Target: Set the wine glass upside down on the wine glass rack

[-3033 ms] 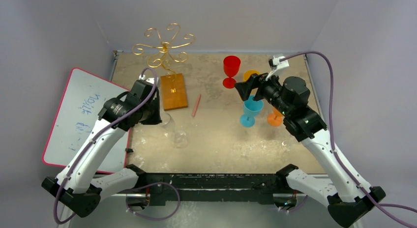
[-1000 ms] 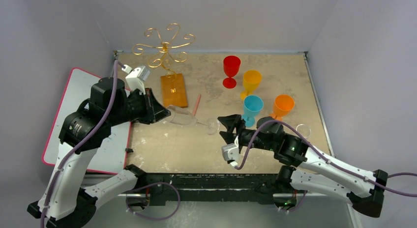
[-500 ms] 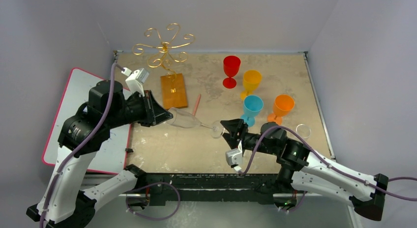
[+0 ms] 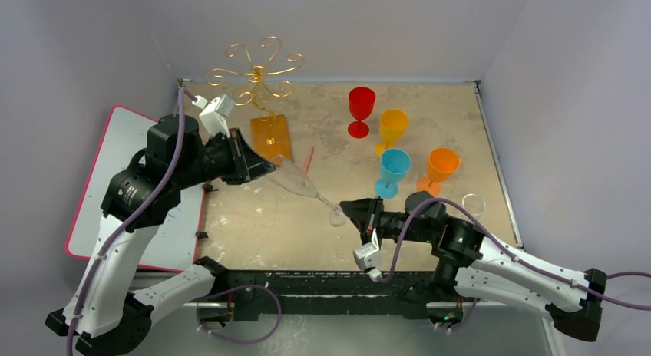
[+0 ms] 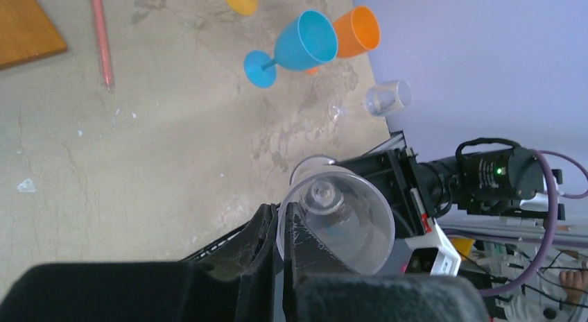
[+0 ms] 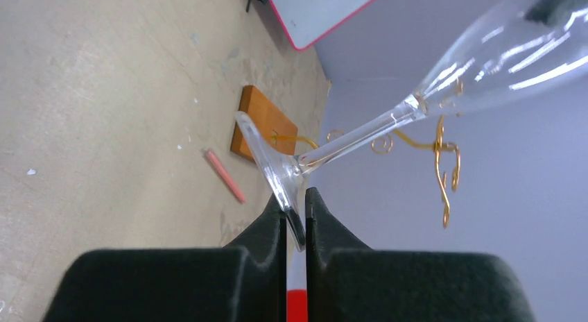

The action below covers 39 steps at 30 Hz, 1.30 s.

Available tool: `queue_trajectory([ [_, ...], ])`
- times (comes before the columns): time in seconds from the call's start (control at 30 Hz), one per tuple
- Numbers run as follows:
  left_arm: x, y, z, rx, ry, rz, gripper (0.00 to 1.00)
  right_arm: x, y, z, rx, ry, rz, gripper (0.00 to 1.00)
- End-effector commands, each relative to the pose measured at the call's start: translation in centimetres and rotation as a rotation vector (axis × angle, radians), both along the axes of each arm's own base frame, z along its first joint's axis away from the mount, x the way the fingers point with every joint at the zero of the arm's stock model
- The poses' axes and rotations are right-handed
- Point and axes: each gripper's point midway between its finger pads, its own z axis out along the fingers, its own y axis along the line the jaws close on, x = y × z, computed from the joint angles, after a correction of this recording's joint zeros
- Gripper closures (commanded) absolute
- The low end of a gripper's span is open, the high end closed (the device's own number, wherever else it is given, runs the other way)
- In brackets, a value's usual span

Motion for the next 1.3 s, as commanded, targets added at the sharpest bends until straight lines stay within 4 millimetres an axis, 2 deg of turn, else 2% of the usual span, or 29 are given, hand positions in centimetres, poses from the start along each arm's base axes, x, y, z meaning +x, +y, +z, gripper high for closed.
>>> queue_trajectory([
  [0.0, -0.5, -0.7, 2.1, -0.064, -0.053, -0.041, 1.0, 0.4, -0.3, 4.0, 0.101, -0.046, -0.026, 1.0],
  [0.07, -0.1, -0.6, 2.1, -0.062, -0.056, -0.021, 1.0, 0.3, -0.4, 4.3, 0.096, -0.042, -0.026, 1.0],
  [0.2, 1.0, -0.6, 1.8, -0.05, -0.05, 0.015, 0.75, -0.1, -0.4, 4.8, 0.09, -0.013, -0.013, 1.0],
  [0.3, 1.8, 0.0, 2.6, -0.033, -0.086, 0.062, 0.55, -0.4, -0.8, 4.9, 0.077, 0.007, -0.012, 1.0],
  [0.43, 2.8, 1.9, 4.4, -0.022, -0.184, 0.176, 0.37, -0.5, -0.9, 4.8, 0.076, 0.052, -0.023, 1.0],
  [0.5, 2.9, 2.4, 5.2, -0.036, -0.223, 0.203, 0.32, -0.5, -0.8, 4.8, 0.087, 0.085, -0.029, 1.0],
  [0.7, 2.9, 4.1, 5.3, 0.006, -0.303, 0.254, 0.24, -0.5, 0.2, 3.6, 0.095, 0.279, -0.07, 1.0],
  [0.93, 2.4, 5.6, 5.4, 0.048, -0.386, 0.277, 0.23, -0.1, 1.7, 3.2, 0.14, 0.519, -0.146, 1.0],
  [1.1, 1.6, 6.6, 6.4, 0.089, -0.468, 0.265, 0.23, -1.6, 3.9, 4.6, 0.245, 0.752, -0.092, 1.0],
  [1.2, 0.9, 7.1, 7.1, 0.096, -0.51, 0.263, 0.23, -1.4, 4.8, 5.8, 0.348, 0.929, -0.146, 1.0],
  [1.27, 0.4, 7.0, 7.4, 0.08, -0.526, 0.245, 0.23, -1.2, 5.5, 5.8, 0.376, 1.036, -0.183, 1.0],
])
